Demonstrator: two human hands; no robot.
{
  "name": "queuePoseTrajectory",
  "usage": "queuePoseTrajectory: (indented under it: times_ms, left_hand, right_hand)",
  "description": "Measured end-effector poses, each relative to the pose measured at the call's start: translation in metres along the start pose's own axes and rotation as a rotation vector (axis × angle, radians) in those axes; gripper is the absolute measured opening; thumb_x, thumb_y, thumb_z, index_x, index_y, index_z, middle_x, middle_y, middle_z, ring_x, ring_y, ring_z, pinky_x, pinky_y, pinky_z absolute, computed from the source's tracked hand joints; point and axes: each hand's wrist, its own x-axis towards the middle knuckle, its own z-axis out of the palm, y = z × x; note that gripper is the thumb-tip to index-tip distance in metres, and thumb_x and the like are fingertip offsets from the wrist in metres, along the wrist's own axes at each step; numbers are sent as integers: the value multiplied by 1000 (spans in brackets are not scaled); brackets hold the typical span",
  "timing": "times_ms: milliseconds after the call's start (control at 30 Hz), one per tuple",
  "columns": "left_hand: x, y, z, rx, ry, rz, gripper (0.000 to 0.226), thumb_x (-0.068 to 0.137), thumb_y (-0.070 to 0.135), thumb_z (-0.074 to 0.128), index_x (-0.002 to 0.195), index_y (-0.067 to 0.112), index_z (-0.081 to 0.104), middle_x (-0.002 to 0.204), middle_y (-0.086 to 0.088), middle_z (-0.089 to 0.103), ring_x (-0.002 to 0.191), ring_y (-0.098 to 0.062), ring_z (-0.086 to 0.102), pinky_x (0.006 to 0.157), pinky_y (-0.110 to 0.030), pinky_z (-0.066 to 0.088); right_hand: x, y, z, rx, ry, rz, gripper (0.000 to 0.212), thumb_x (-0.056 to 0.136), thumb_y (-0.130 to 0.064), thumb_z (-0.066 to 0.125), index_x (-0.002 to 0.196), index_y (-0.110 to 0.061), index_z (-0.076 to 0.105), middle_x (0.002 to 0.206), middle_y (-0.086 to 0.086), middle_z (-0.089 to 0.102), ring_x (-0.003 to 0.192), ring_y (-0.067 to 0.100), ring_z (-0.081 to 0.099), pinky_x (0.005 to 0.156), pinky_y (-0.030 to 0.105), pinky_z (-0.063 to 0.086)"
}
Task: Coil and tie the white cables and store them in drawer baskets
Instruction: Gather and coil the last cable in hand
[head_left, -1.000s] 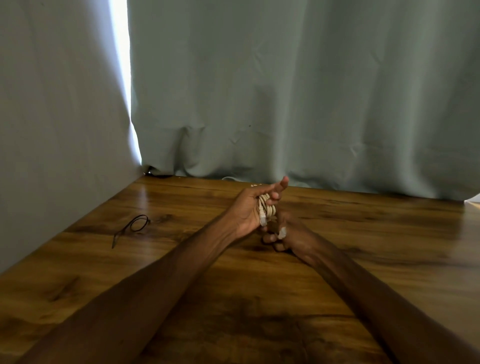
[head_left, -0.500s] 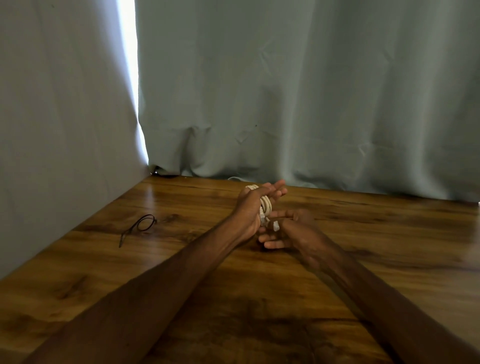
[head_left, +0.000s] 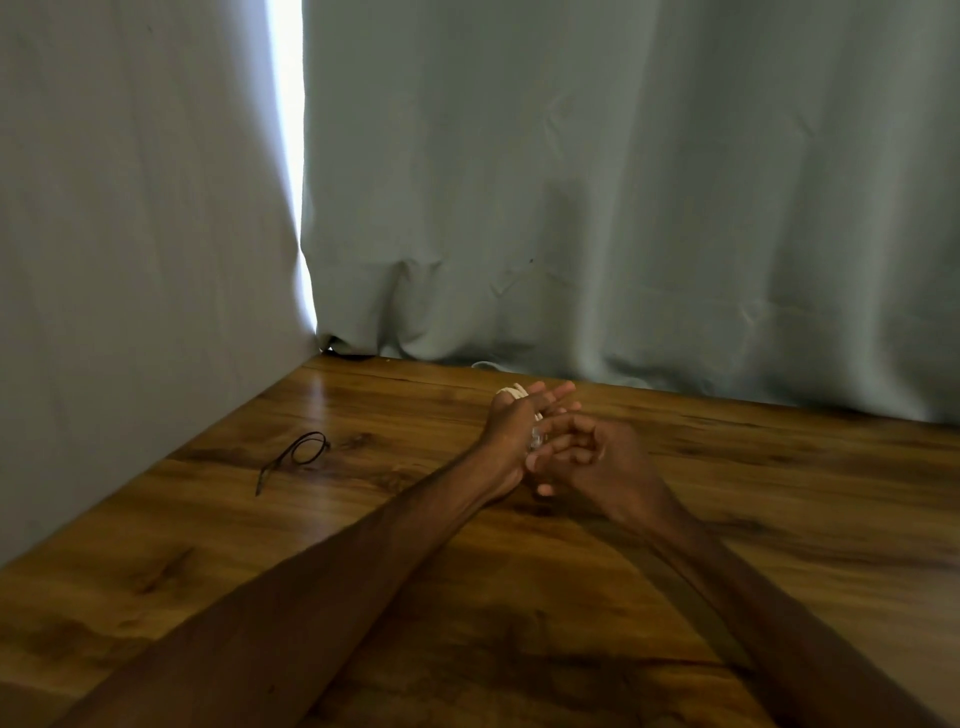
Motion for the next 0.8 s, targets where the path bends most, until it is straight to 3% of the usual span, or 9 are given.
queuePoseTrajectory:
  times_ms: [100, 233, 333, 400, 433, 500, 600, 700, 800]
  left_hand:
    - [0, -4, 1, 63, -34, -23, 41, 105, 3, 49, 144, 5, 37, 118, -9, 74, 89, -19, 76, 65, -30, 62]
    - [-3, -1, -3, 166, -85, -44, 35, 104, 3, 46, 138, 5, 41, 114, -9, 75, 73, -16, 74, 53, -24, 56]
    - [-1, -2, -3, 347, -66, 20, 36, 100, 3, 46, 134, -4, 52, 90, -14, 74, 69, -20, 71, 58, -25, 54]
    - [-3, -5, -1, 442, -93, 53, 42, 92, 14, 50, 128, -5, 61, 100, -26, 72, 94, -37, 72, 79, -38, 59]
    - [-4, -8, 0, 458, -125, 54, 40, 91, 18, 49, 123, -1, 65, 103, -24, 73, 96, -36, 72, 85, -43, 60]
    - [-10, -11, 4, 454, -198, 57, 32, 103, 20, 41, 112, 8, 69, 80, -11, 72, 69, -20, 69, 65, -32, 61]
    - [-13, -11, 6, 493, -244, 65, 46, 112, 35, 27, 114, 14, 68, 62, -4, 61, 47, -11, 57, 41, -22, 46]
    - [-14, -10, 5, 457, -304, 11, 66, 107, 61, 19, 122, 17, 67, 58, -1, 49, 42, -8, 44, 38, -17, 36]
    - [-10, -13, 4, 512, -357, 25, 77, 102, 71, 19, 135, 17, 62, 71, -11, 52, 37, -5, 34, 35, -15, 33]
  right_hand:
    - [0, 3, -1, -313, 24, -201, 10, 90, -3, 74, 94, -12, 78, 80, 3, 76, 64, 19, 74, 61, 34, 64]
    - [4, -6, -12, -565, -17, -413, 10, 90, -13, 75, 92, -19, 82, 82, -12, 78, 67, 0, 71, 65, 5, 47]
    - [8, -14, -25, -343, -4, -329, 13, 90, -11, 75, 99, -19, 81, 89, -7, 80, 77, 9, 76, 74, 19, 59]
    - [9, -18, -35, -124, 24, -257, 14, 89, -6, 75, 101, -10, 79, 93, 2, 81, 83, 21, 78, 77, 30, 64]
    - [10, -20, -38, -60, 28, -236, 14, 89, -5, 75, 102, -7, 79, 92, 8, 80, 83, 25, 78, 78, 35, 65]
    - [8, -21, -39, 26, 16, -194, 15, 86, -6, 76, 101, -2, 78, 89, 20, 78, 76, 32, 75, 71, 42, 65]
    - [9, -19, -40, 127, 9, -174, 25, 80, -10, 79, 102, 2, 76, 87, 29, 74, 66, 34, 69, 59, 36, 62]
    - [13, -15, -47, 27, 11, -198, 36, 75, -18, 83, 108, -5, 75, 89, 19, 78, 75, 36, 75, 74, 41, 63]
    - [14, -11, -44, -306, 73, -344, 16, 82, -21, 84, 97, -18, 78, 84, -1, 79, 74, 18, 77, 68, 31, 60]
